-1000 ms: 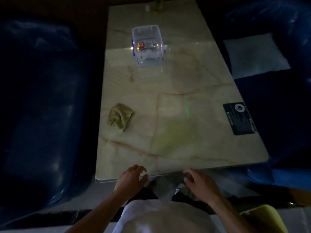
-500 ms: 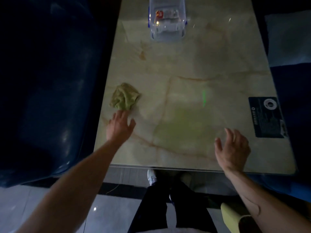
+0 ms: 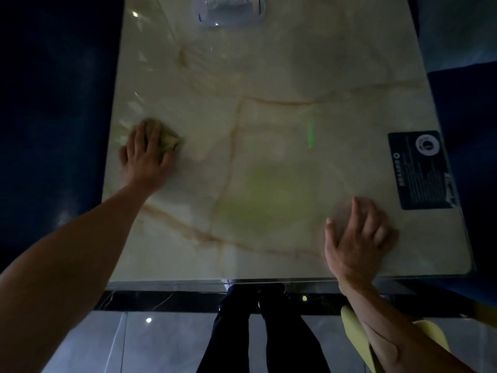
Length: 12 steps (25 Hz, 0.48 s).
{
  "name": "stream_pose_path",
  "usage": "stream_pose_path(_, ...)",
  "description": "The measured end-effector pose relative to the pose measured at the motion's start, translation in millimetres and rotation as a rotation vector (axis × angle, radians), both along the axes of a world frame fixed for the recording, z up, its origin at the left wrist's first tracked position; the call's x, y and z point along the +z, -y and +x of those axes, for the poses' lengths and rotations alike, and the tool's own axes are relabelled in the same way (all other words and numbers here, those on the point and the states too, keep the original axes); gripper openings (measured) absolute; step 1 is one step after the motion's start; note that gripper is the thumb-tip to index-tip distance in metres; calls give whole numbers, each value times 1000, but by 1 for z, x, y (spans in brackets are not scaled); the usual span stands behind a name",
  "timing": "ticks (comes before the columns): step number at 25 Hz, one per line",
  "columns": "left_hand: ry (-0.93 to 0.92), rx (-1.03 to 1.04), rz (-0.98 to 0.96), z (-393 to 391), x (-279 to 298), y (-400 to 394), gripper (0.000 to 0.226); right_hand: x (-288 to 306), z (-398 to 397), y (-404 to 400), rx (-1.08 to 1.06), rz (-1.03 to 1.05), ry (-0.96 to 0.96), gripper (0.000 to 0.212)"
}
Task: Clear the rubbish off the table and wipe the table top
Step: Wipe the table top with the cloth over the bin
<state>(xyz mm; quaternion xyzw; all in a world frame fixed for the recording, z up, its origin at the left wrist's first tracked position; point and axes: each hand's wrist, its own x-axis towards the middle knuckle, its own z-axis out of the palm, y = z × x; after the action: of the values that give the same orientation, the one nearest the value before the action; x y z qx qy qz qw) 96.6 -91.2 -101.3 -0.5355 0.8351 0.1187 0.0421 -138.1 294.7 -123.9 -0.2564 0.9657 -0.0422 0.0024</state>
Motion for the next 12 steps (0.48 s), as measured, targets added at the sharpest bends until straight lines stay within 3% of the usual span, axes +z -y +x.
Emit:
stream_pose_path(5, -40, 76, -2, -15, 3, -37, 70, 0, 0, 1, -1, -26, -3, 70)
stream_pose_path(12, -56, -62, 16, -17, 4, -172, 66, 0, 1, 0, -12, -60, -16, 63)
